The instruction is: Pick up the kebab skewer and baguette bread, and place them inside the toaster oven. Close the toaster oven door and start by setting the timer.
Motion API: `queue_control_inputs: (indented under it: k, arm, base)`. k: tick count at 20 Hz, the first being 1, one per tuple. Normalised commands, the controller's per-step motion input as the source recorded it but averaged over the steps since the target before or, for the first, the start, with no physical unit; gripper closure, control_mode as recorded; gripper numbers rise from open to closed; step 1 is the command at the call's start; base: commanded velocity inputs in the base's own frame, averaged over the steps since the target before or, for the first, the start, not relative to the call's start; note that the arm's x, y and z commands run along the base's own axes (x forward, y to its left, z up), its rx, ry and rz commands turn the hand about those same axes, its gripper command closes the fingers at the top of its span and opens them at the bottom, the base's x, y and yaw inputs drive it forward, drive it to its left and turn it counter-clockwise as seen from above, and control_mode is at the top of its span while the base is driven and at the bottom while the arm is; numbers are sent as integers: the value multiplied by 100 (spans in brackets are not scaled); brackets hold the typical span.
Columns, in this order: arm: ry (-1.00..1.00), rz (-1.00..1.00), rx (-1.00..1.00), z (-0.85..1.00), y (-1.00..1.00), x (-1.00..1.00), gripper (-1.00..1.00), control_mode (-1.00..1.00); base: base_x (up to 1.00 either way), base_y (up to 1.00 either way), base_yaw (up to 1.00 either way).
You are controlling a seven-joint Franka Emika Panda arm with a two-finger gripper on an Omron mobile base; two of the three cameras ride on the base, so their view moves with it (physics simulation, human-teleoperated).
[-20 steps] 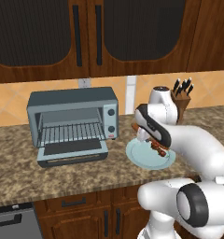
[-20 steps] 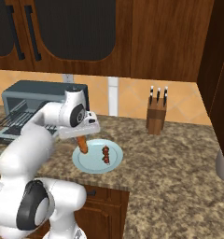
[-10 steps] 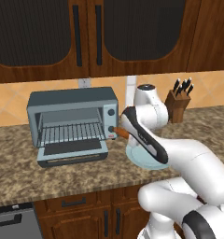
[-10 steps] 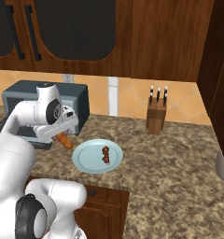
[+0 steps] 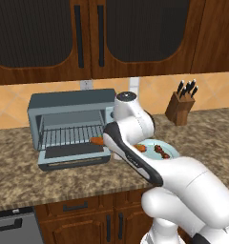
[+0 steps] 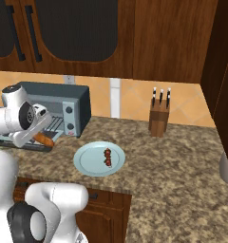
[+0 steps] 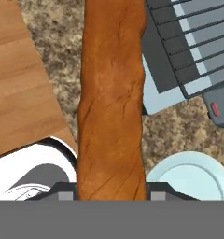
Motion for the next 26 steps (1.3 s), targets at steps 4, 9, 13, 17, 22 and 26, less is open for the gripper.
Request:
queue_control_inputs:
  k: [4, 9, 13, 17, 22, 26]
  arm:
    - [-11, 25, -2, 39, 72, 0, 100, -100]
    - [-5, 13, -1, 19, 44, 15, 100, -100]
    - [-3, 10, 0, 15, 16, 21, 100, -100]
    - [-12, 9, 0, 23, 22, 18, 100, -100]
    - [-19, 4, -1, 8, 9, 21, 100, -100]
    - [0, 0, 0, 4, -12, 40, 100, -100]
  base:
    - [0, 0, 0]
    - [0, 0, 0]
    - [0, 0, 0]
    - [0, 0, 0]
    - [0, 0, 0]
    - [0, 0, 0]
